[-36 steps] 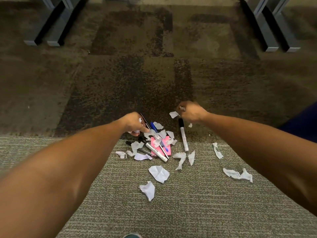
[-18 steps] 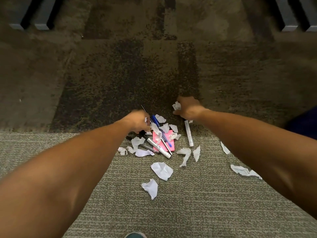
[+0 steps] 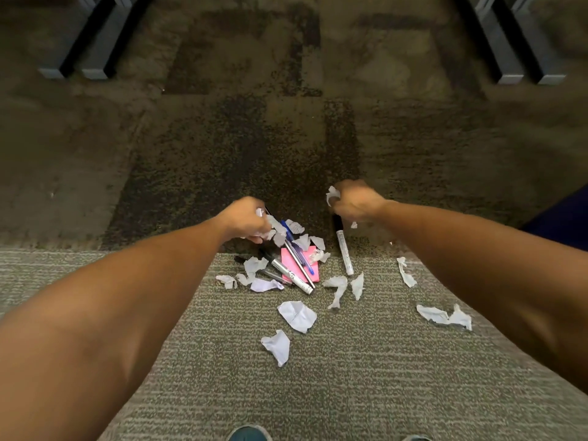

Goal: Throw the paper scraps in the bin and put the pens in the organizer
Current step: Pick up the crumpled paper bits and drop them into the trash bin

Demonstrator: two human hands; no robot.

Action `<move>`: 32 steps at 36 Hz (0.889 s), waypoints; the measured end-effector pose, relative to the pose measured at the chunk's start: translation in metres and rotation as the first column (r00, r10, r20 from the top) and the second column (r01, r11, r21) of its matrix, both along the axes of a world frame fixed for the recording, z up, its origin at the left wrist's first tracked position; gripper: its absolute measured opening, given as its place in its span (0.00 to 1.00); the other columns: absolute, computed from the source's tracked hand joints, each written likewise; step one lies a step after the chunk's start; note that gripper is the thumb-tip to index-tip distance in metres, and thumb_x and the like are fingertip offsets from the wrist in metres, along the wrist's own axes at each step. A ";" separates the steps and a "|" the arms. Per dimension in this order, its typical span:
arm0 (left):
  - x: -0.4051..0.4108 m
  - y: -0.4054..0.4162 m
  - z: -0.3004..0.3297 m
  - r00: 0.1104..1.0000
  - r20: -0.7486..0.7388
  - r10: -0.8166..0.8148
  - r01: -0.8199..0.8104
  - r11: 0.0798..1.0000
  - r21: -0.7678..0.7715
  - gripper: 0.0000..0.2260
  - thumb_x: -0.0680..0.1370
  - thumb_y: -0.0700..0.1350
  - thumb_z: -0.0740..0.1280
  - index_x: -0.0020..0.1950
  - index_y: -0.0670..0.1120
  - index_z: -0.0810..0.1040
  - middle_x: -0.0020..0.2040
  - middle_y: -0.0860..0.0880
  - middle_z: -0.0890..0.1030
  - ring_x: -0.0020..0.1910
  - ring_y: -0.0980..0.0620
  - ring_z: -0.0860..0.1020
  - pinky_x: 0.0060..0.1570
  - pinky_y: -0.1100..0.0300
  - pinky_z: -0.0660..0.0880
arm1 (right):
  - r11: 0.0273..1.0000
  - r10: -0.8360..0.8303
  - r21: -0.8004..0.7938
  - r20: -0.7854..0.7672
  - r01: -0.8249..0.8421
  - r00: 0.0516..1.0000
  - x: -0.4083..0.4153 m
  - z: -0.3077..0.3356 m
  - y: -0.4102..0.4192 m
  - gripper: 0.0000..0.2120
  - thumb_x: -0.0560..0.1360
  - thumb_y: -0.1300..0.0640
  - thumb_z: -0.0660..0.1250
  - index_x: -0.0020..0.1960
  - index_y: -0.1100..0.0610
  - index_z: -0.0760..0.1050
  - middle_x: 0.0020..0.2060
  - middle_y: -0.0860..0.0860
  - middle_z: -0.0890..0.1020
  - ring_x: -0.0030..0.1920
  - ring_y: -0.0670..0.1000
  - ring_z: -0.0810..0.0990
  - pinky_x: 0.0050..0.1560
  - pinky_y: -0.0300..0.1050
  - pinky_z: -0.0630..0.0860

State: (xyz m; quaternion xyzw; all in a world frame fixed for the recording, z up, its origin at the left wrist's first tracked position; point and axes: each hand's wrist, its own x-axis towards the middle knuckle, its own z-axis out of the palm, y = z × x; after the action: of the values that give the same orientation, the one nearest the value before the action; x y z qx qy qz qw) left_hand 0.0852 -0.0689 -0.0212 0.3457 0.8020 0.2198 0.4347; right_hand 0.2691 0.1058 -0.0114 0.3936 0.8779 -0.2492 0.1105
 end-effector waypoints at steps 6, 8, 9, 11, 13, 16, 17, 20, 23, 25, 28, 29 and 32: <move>0.003 0.000 0.019 1.000 -0.004 0.000 0.000 0.998 0.070 0.09 0.76 0.30 0.64 0.52 0.42 0.75 0.46 0.41 0.74 0.37 0.49 0.79 0.29 0.63 0.80 | 0.993 0.112 -0.030 -0.030 -0.113 0.993 0.012 0.028 -0.001 0.11 0.77 0.60 0.62 0.58 0.55 0.76 0.50 0.56 0.81 0.42 0.52 0.77 0.36 0.39 0.70; 0.003 -0.001 0.026 1.000 -0.007 -0.023 0.024 0.997 0.072 0.15 0.75 0.29 0.62 0.56 0.44 0.77 0.49 0.42 0.75 0.41 0.48 0.80 0.33 0.61 0.81 | 0.991 0.123 -0.044 -0.034 -0.125 0.992 0.017 0.037 -0.002 0.12 0.76 0.60 0.62 0.59 0.54 0.75 0.53 0.58 0.81 0.44 0.54 0.78 0.39 0.41 0.72; 0.003 -0.001 0.029 0.999 -0.004 -0.036 0.036 0.996 0.077 0.15 0.75 0.29 0.62 0.55 0.45 0.78 0.50 0.43 0.76 0.43 0.47 0.81 0.35 0.60 0.82 | 0.991 0.125 -0.046 -0.034 -0.127 0.992 0.020 0.040 -0.003 0.13 0.76 0.60 0.61 0.59 0.54 0.75 0.55 0.59 0.81 0.46 0.55 0.77 0.41 0.41 0.72; 0.004 -0.003 0.036 0.998 -0.005 -0.064 0.064 0.994 0.085 0.15 0.74 0.28 0.62 0.50 0.45 0.80 0.50 0.42 0.80 0.44 0.48 0.82 0.37 0.58 0.83 | 0.992 0.116 -0.044 -0.026 -0.117 0.993 0.025 0.044 -0.005 0.14 0.76 0.60 0.60 0.61 0.55 0.74 0.59 0.60 0.80 0.47 0.55 0.76 0.44 0.43 0.71; 0.006 -0.005 0.043 0.997 -0.026 -0.073 0.075 0.994 0.085 0.13 0.73 0.28 0.61 0.45 0.44 0.80 0.47 0.42 0.80 0.40 0.48 0.81 0.41 0.52 0.83 | 0.994 0.100 -0.035 -0.026 -0.101 0.995 0.032 0.047 -0.007 0.15 0.77 0.58 0.62 0.64 0.55 0.73 0.61 0.60 0.79 0.48 0.54 0.76 0.45 0.43 0.70; 0.006 -0.008 0.050 0.997 -0.052 -0.053 0.058 0.994 0.092 0.10 0.73 0.31 0.61 0.39 0.43 0.77 0.42 0.43 0.77 0.37 0.49 0.78 0.45 0.49 0.82 | 0.994 0.097 -0.039 -0.032 -0.098 0.995 0.040 0.048 -0.011 0.21 0.78 0.51 0.67 0.68 0.57 0.70 0.65 0.60 0.78 0.57 0.57 0.79 0.50 0.42 0.69; 0.007 -0.010 0.053 0.998 -0.047 -0.049 0.054 0.994 0.095 0.09 0.73 0.31 0.62 0.38 0.43 0.76 0.41 0.43 0.76 0.36 0.50 0.77 0.44 0.50 0.82 | 0.994 0.104 -0.038 -0.034 -0.105 0.994 0.043 0.048 -0.013 0.23 0.78 0.48 0.68 0.69 0.58 0.70 0.66 0.60 0.77 0.61 0.58 0.78 0.51 0.41 0.69; 0.007 -0.013 0.057 0.999 -0.014 -0.043 0.044 0.996 0.080 0.06 0.75 0.37 0.68 0.39 0.43 0.74 0.39 0.43 0.76 0.36 0.50 0.75 0.34 0.57 0.80 | 0.991 0.126 -0.042 -0.029 -0.127 0.992 0.049 0.051 -0.020 0.23 0.77 0.45 0.70 0.65 0.57 0.70 0.64 0.59 0.78 0.58 0.57 0.79 0.50 0.42 0.68; 0.003 -0.020 0.054 0.994 -0.064 -0.092 0.096 0.994 0.052 0.13 0.73 0.48 0.74 0.36 0.45 0.73 0.29 0.48 0.76 0.27 0.53 0.73 0.25 0.62 0.71 | 0.985 0.159 -0.067 -0.002 -0.159 0.987 0.053 0.052 -0.025 0.19 0.75 0.44 0.71 0.59 0.53 0.71 0.60 0.57 0.79 0.57 0.56 0.79 0.49 0.43 0.69; 0.000 -0.025 0.050 0.988 -0.078 -0.132 0.135 0.990 0.039 0.16 0.72 0.48 0.76 0.34 0.46 0.70 0.24 0.51 0.74 0.23 0.55 0.72 0.23 0.63 0.71 | 0.980 0.184 -0.081 0.022 -0.181 0.983 0.054 0.053 -0.029 0.25 0.75 0.44 0.71 0.66 0.56 0.70 0.63 0.57 0.78 0.61 0.58 0.78 0.50 0.43 0.68; -0.005 -0.031 0.041 0.985 -0.053 -0.166 0.166 0.986 -0.008 0.15 0.73 0.40 0.74 0.34 0.46 0.69 0.25 0.49 0.76 0.24 0.54 0.73 0.25 0.62 0.74 | 0.974 0.217 -0.080 0.036 -0.213 0.976 0.055 0.055 -0.036 0.26 0.75 0.45 0.72 0.67 0.56 0.71 0.62 0.55 0.79 0.61 0.57 0.78 0.50 0.43 0.69; -0.006 -0.033 0.038 0.984 -0.050 -0.171 0.170 0.985 -0.022 0.14 0.73 0.38 0.74 0.34 0.45 0.70 0.27 0.47 0.76 0.25 0.53 0.74 0.26 0.61 0.75 | 0.970 0.234 -0.078 0.038 -0.231 0.971 0.054 0.055 -0.038 0.24 0.75 0.45 0.72 0.65 0.56 0.72 0.61 0.55 0.79 0.61 0.56 0.78 0.51 0.44 0.70; -0.008 -0.034 0.031 0.981 -0.059 -0.182 0.180 0.983 -0.044 0.10 0.73 0.36 0.74 0.38 0.44 0.75 0.34 0.45 0.79 0.28 0.54 0.77 0.30 0.60 0.78 | 0.956 0.283 -0.092 0.049 -0.278 0.958 0.054 0.052 -0.043 0.23 0.74 0.46 0.73 0.63 0.56 0.73 0.61 0.55 0.79 0.61 0.56 0.77 0.50 0.44 0.69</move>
State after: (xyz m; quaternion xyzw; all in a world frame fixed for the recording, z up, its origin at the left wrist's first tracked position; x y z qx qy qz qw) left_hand 0.0769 -0.1033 0.0100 0.4155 0.7845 0.1528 0.4343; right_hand 0.3229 0.0625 0.0404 0.2675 0.9098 -0.2554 0.1881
